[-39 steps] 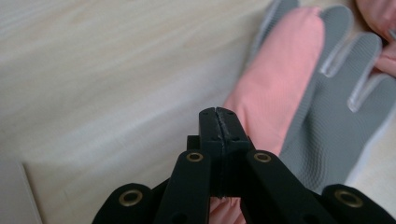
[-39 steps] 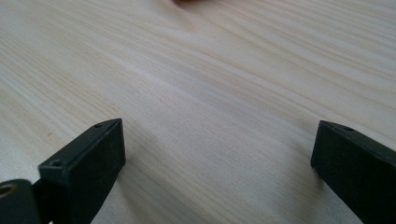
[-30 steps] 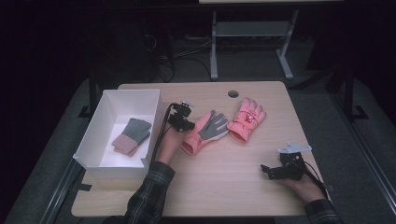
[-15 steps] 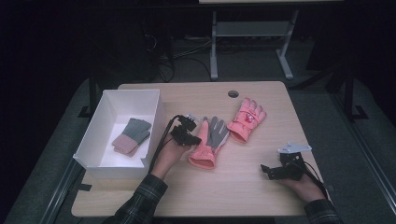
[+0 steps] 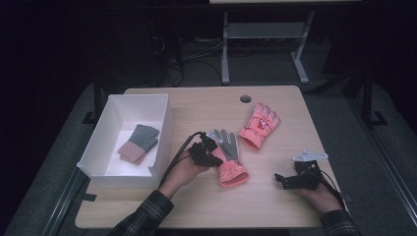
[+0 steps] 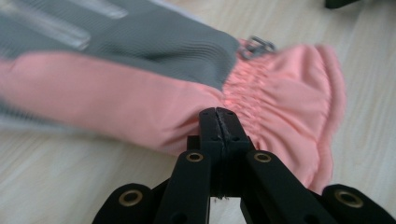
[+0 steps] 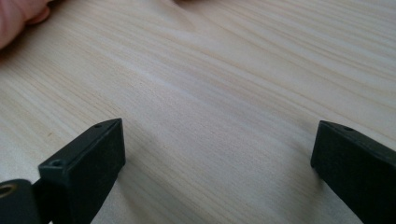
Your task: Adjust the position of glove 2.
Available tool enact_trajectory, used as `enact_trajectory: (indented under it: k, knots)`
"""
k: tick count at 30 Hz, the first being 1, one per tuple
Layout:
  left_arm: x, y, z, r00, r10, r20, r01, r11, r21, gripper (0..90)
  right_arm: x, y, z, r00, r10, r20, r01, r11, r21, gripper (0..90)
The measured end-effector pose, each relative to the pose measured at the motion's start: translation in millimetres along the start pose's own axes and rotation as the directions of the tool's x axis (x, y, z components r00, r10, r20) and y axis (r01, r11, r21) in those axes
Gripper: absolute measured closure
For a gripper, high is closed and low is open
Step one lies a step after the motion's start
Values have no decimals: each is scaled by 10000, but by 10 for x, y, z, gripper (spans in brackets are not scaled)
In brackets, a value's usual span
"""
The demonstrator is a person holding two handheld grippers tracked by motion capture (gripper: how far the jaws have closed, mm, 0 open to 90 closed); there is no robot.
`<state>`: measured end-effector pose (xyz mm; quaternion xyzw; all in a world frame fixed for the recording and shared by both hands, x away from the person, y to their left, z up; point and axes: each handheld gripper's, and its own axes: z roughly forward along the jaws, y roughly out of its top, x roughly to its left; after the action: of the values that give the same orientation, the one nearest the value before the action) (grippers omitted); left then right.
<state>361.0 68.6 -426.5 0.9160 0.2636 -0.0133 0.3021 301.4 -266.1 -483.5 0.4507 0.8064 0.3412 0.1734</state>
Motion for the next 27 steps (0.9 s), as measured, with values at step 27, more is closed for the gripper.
enact_trajectory:
  k: [27]
  knots:
    - [85, 324, 172, 9983, 550, -178, -560, 9963, -656, 897, -1, 0, 0, 10000, -19, -1, 19, 10000, -1, 25]
